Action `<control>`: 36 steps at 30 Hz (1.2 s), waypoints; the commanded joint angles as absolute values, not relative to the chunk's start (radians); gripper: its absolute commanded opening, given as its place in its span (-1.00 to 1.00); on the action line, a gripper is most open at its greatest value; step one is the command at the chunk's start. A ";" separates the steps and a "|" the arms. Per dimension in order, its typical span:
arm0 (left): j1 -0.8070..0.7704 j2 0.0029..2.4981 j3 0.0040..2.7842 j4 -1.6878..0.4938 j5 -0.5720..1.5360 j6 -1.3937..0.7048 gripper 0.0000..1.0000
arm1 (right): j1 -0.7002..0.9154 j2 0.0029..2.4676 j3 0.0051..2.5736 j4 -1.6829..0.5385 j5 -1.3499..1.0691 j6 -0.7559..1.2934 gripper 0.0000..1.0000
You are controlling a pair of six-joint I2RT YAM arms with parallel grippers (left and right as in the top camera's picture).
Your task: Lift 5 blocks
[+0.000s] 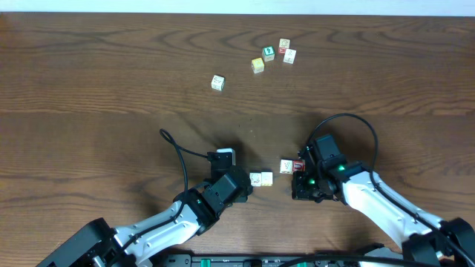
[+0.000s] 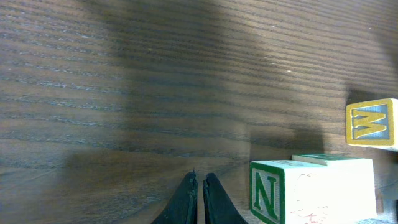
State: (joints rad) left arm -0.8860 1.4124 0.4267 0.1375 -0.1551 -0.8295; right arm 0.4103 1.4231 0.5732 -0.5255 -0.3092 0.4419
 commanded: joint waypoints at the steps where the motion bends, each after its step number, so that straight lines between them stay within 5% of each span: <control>1: -0.882 1.420 0.423 0.145 -0.156 -0.812 -0.85 | 0.437 1.452 0.603 -0.514 -0.334 0.414 -0.98; 36: -0.882 1.424 0.423 0.230 -0.139 -0.812 -0.85 | 0.476 1.539 0.616 -0.322 -0.410 0.387 -0.97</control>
